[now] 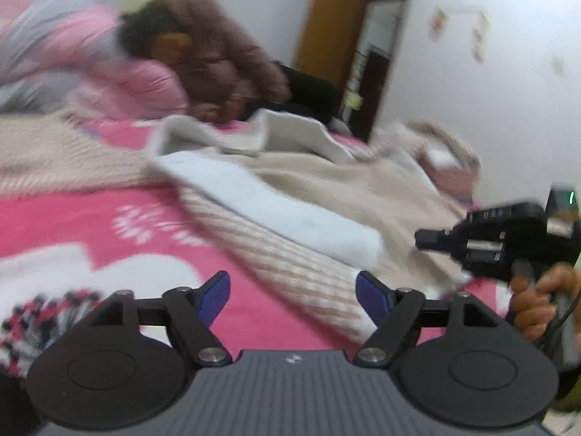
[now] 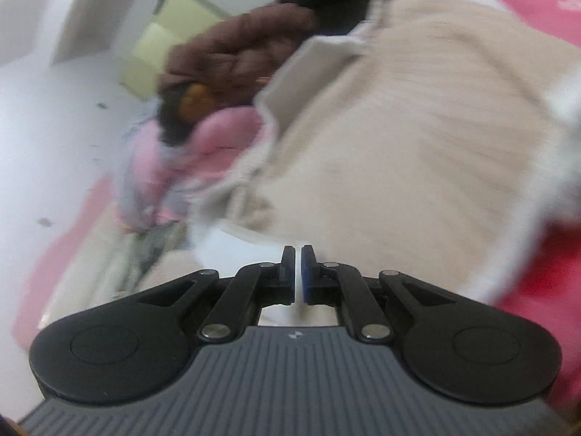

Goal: Fold clothes

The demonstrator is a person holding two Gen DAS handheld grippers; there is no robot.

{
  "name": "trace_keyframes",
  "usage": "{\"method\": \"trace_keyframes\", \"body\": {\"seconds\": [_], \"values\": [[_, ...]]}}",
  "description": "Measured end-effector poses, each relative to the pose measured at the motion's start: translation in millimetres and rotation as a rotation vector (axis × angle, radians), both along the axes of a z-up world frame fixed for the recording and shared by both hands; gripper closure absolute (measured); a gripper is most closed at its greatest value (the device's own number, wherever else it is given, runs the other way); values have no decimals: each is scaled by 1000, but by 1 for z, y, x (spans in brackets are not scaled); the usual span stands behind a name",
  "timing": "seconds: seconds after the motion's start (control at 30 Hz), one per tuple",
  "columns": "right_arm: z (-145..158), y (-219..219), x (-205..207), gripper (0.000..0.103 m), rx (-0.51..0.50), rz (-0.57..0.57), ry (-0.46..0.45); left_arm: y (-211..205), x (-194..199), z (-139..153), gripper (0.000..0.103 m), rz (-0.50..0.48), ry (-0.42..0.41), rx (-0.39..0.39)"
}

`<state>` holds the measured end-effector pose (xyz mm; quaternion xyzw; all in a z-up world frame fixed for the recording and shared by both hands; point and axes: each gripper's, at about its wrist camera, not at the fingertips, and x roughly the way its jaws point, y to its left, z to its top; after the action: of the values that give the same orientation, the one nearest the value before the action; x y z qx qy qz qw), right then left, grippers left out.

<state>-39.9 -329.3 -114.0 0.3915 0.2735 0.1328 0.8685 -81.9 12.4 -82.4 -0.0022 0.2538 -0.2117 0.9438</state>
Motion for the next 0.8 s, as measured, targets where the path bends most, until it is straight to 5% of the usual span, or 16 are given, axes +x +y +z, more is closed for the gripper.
{"method": "trace_keyframes", "body": {"seconds": [0.2,0.37,0.53,0.7,0.8], "values": [[28,5,-16,92,-197,56,-155,-59,-5,-14,22,-52,-74,279],[53,67,7,56,-520,325,-293,-84,-8,-30,28,-70,-113,351],[49,139,33,48,-935,523,-391,-73,-5,-35,39,-65,-46,240],[32,175,55,50,-1049,714,-386,-58,1,-38,45,-60,-14,174],[23,185,67,65,-1085,743,-354,-54,2,-39,45,-63,-8,157]]}}
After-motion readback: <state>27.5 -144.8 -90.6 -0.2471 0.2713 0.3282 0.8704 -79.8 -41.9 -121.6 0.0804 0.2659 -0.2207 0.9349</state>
